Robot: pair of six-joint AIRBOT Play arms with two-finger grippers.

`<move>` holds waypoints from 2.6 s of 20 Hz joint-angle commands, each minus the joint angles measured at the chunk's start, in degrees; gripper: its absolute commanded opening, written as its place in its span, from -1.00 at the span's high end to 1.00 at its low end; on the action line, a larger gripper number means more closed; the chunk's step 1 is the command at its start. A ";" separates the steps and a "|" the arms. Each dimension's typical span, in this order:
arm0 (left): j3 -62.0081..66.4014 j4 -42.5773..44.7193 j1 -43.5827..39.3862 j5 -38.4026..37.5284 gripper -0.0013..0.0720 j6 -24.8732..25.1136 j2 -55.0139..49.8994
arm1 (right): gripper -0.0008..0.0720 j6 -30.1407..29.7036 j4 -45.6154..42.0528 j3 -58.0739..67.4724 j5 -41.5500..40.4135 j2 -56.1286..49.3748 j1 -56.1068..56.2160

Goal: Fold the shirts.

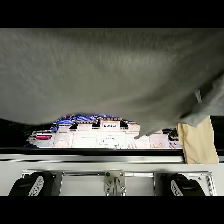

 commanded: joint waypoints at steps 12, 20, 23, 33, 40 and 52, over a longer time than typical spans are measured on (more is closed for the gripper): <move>-41.16 23.63 0.07 -3.69 0.85 -2.86 -12.00 | 0.81 9.68 2.64 -10.10 3.58 -43.71 2.36; -41.18 20.28 0.02 7.02 0.85 -10.71 -38.69 | 0.81 10.05 11.98 -10.10 -27.87 -62.58 7.91; -41.22 11.10 0.00 7.19 0.85 -10.71 -45.53 | 0.81 11.52 12.04 -10.10 -24.59 -66.60 8.52; -37.83 8.87 11.37 -22.77 -0.71 -4.39 -46.77 | -0.73 8.15 -3.06 -6.80 19.80 -56.28 -4.11; -73.24 -2.29 15.37 -11.34 -0.72 5.99 -35.74 | -0.73 8.52 8.31 -29.44 25.79 -50.80 -21.33; -78.31 -15.54 5.57 4.92 -0.58 6.86 -38.95 | -0.73 8.28 8.98 -32.09 16.26 -50.86 -21.42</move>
